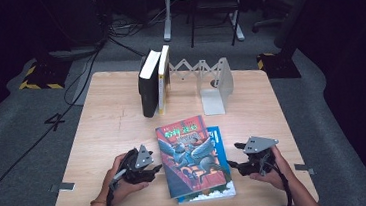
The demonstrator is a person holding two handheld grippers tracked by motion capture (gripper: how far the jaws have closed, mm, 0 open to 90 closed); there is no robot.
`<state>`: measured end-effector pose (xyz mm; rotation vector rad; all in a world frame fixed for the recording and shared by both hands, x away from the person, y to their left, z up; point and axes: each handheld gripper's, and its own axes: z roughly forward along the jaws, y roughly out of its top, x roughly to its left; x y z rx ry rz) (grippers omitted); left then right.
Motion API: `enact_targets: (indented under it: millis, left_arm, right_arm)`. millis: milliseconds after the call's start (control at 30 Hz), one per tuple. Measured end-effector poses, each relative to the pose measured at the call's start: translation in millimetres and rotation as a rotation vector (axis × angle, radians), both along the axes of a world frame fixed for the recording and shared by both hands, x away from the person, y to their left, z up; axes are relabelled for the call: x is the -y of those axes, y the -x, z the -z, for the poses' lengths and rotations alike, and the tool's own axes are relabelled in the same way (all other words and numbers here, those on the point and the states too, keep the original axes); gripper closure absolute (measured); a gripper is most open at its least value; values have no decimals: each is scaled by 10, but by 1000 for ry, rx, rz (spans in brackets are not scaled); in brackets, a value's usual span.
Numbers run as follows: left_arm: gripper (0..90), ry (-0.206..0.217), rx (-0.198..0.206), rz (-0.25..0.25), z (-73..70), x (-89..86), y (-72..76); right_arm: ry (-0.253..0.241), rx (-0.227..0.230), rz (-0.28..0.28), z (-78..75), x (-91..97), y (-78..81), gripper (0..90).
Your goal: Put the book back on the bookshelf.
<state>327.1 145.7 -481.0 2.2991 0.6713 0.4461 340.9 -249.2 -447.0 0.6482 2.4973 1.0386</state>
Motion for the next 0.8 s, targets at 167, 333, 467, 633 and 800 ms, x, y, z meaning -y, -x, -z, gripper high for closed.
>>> enact_targets:
  millis: [167, 333, 467, 633, 800]
  left_arm:
    - [357, -8, -40, 12, 78, -65, 117]
    - [301, -16, -67, 26, 144, -84, 201]
    - [257, 4, -92, 33, 176, -89, 225]
    - [200, 67, -124, 22, 237, -146, 173]
    - [183, 67, -123, 23, 240, -137, 170]
  right_arm:
    - [-10, -2, -25, -45, -82, 60, 311]
    - [-15, -22, -58, -70, -175, 118, 305]
    - [-6, -43, -96, -75, -264, 170, 300]
    - [39, -105, -144, -22, -371, 206, 294]
    - [24, -178, -141, -7, -376, 155, 288]
